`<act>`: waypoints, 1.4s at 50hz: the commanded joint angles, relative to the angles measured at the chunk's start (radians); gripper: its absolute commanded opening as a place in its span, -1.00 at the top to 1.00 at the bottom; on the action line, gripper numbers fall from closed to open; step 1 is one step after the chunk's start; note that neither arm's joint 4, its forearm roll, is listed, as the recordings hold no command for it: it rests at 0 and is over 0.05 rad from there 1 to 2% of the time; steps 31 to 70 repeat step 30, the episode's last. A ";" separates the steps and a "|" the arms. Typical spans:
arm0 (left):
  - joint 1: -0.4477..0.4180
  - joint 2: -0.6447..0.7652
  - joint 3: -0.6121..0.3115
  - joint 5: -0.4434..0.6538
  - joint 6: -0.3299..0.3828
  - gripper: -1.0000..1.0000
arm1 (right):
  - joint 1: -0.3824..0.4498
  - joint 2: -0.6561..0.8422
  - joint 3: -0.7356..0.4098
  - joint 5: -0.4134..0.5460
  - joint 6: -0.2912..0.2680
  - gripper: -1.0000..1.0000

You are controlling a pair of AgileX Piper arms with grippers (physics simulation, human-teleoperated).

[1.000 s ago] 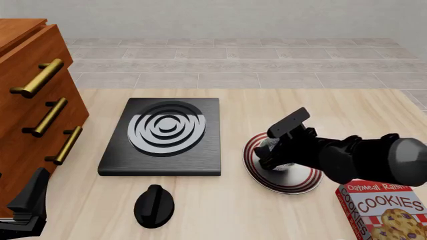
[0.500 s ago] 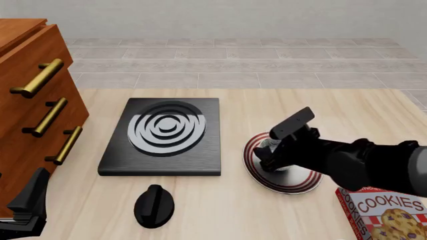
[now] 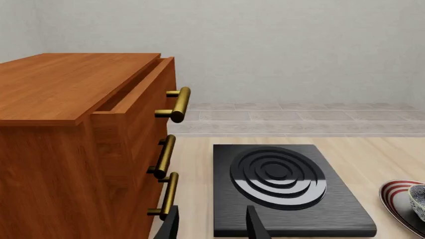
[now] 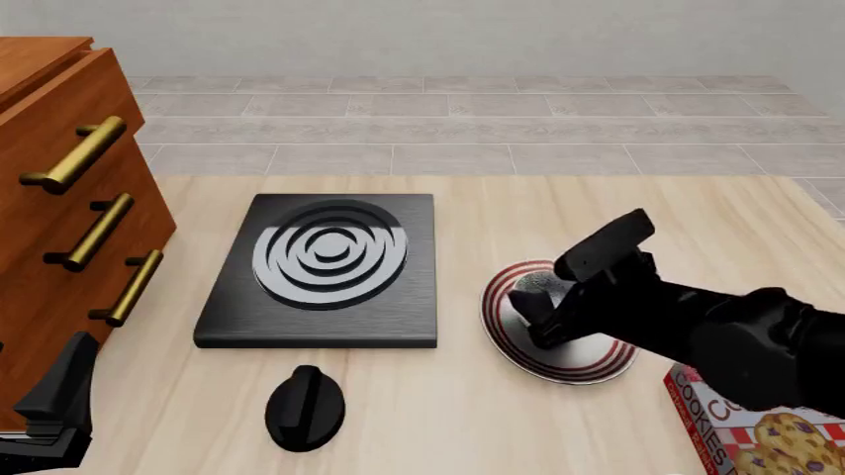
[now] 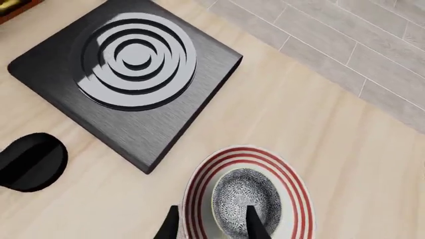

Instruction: Pick the akita bowl on the cookies box and place it on the plate.

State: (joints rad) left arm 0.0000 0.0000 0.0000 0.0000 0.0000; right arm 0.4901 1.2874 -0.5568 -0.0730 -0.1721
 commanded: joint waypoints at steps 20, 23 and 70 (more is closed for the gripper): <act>0.000 0.000 0.000 0.000 0.000 -1.00 | 0.054 -0.243 0.101 0.069 0.046 -1.00; 0.000 0.000 0.000 0.000 0.000 -1.00 | 0.058 -0.261 0.108 0.073 0.052 -1.00; 0.000 0.000 0.000 0.000 0.000 -1.00 | 0.075 -0.333 0.130 0.107 0.063 -1.00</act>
